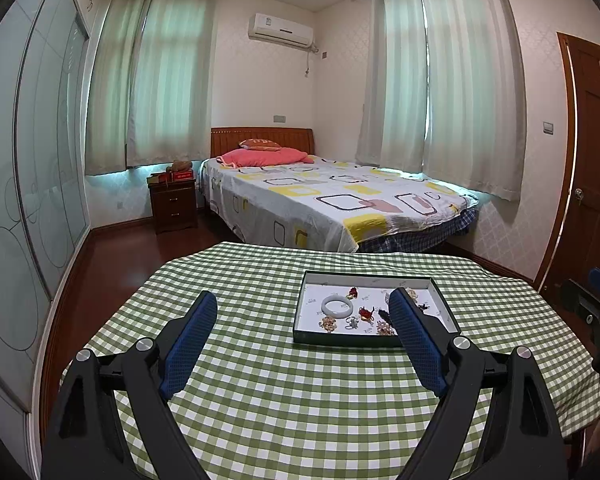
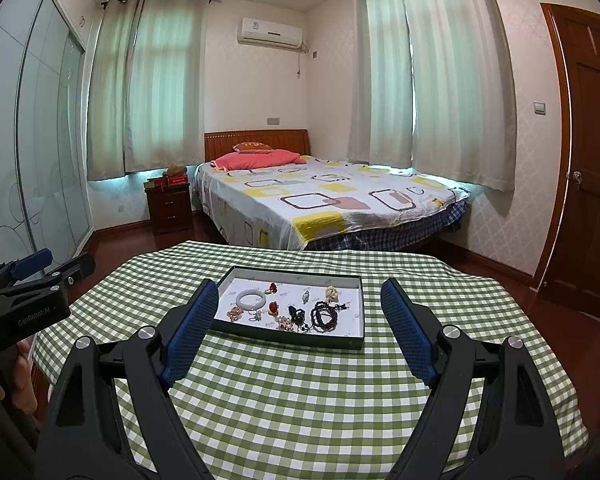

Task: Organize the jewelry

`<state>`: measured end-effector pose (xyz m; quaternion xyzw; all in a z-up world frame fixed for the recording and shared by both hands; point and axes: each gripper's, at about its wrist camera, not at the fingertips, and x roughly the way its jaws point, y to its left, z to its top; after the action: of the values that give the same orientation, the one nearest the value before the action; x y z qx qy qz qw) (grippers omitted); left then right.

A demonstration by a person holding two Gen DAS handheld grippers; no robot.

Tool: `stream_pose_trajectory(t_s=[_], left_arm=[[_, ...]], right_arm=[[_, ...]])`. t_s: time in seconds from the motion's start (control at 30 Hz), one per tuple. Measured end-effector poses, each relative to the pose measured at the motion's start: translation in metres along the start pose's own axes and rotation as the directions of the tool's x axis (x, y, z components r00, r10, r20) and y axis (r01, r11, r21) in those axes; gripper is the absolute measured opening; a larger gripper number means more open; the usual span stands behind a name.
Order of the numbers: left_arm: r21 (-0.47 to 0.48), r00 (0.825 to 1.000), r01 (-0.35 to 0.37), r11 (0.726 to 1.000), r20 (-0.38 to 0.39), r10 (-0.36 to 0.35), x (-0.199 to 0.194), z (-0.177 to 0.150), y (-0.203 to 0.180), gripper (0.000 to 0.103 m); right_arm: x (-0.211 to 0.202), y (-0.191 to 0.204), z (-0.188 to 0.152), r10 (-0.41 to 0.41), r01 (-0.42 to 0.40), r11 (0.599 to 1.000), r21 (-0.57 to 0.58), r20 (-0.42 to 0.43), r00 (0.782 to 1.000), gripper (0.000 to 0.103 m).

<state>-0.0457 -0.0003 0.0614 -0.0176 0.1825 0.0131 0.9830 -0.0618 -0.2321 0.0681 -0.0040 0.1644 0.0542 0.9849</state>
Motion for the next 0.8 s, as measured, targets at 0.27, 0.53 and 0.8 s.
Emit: stream_pose_trajectory(t_s=[0.27,0.53,0.8], left_arm=[[-0.003,1.000,-0.001,1.000,0.001,0.001,-0.0004,0.0004,0.0000,0.085],[-0.009,1.000,-0.003,1.000,0.008,0.003,0.0019,-0.0002,-0.0001,0.085],[-0.009,1.000,-0.002,1.000,0.016,0.002,0.0011,-0.0004,0.0005,0.085]], right_arm=[[-0.0001,0.0006,0.0001,0.001,-0.001,1.000,0.001,-0.001,1.000,0.081],[0.0004,0.0015,-0.0005,0.003,-0.003,1.000,0.000,-0.001,1.000,0.081],[0.0011,0.0030,-0.0018,0.003,-0.003,1.000,0.001,-0.004,1.000,0.081]])
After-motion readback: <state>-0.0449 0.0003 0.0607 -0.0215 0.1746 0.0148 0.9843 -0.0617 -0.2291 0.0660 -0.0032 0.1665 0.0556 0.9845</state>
